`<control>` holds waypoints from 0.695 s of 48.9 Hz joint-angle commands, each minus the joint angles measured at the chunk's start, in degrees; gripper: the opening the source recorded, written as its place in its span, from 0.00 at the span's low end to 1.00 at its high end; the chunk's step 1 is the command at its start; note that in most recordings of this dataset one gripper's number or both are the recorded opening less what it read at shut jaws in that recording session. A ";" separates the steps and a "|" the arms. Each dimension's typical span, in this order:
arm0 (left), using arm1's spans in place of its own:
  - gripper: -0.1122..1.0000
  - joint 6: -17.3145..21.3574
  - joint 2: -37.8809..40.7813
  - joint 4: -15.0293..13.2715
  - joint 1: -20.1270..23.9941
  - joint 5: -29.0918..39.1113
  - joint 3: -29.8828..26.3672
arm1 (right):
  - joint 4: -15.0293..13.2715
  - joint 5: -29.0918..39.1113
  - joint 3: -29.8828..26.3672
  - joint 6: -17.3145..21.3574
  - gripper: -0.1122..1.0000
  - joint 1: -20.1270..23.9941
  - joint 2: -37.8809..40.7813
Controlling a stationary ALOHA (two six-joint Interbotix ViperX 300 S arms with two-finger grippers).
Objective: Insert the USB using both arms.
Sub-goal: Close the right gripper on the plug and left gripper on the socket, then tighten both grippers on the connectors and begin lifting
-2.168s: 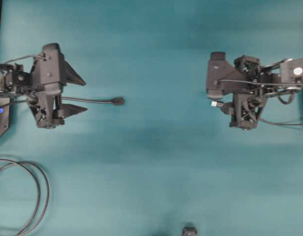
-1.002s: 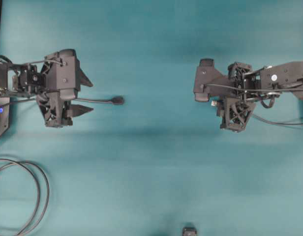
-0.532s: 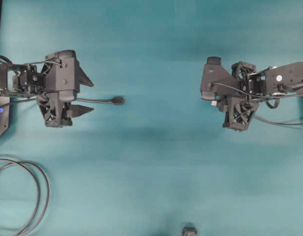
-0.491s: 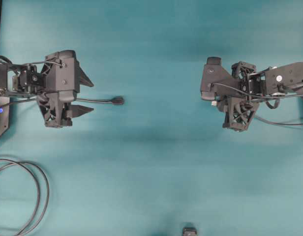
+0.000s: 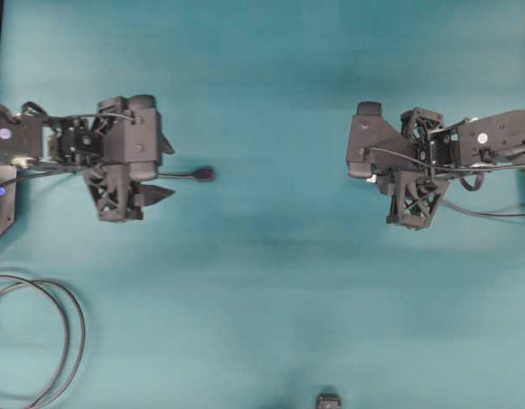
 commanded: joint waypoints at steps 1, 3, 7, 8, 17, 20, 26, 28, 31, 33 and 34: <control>0.87 1.05 1.14 0.18 -0.09 -1.49 -1.49 | 0.26 1.23 0.09 0.09 0.31 2.11 0.00; 0.87 1.05 2.02 0.09 0.00 -2.02 -2.02 | 0.26 1.23 0.00 0.09 0.31 2.11 -0.09; 0.87 1.05 3.60 0.18 0.00 -2.55 -2.99 | 0.26 1.32 -0.35 0.00 0.29 2.02 -0.09; 0.87 1.05 4.04 0.09 0.00 -2.55 -3.25 | 0.26 1.32 -0.44 0.00 0.29 2.11 -0.09; 0.87 1.05 7.91 0.09 0.00 -2.64 -5.10 | 0.26 1.32 -0.62 0.00 0.29 2.02 -0.09; 0.87 1.05 8.61 0.18 0.00 -2.55 -5.45 | 0.26 1.32 -0.62 0.00 0.29 2.11 -0.09; 0.87 1.05 9.58 0.09 0.00 -2.64 -5.98 | 0.26 1.32 -0.88 0.00 0.29 2.11 -0.09; 0.87 1.05 9.84 0.18 0.09 -2.64 -5.98 | 0.26 1.32 -0.97 0.00 0.29 2.11 -0.09; 0.87 1.05 10.28 0.09 0.26 -2.90 -5.98 | 0.26 1.32 -1.23 -0.09 0.29 2.11 -0.09; 0.87 1.05 10.55 0.09 0.44 -3.16 -5.98 | 0.26 1.32 -1.41 -0.09 0.29 2.11 -0.09; 0.87 1.05 10.72 0.09 0.44 -3.43 -5.98 | 0.26 1.32 -1.41 -0.09 0.29 2.11 -0.09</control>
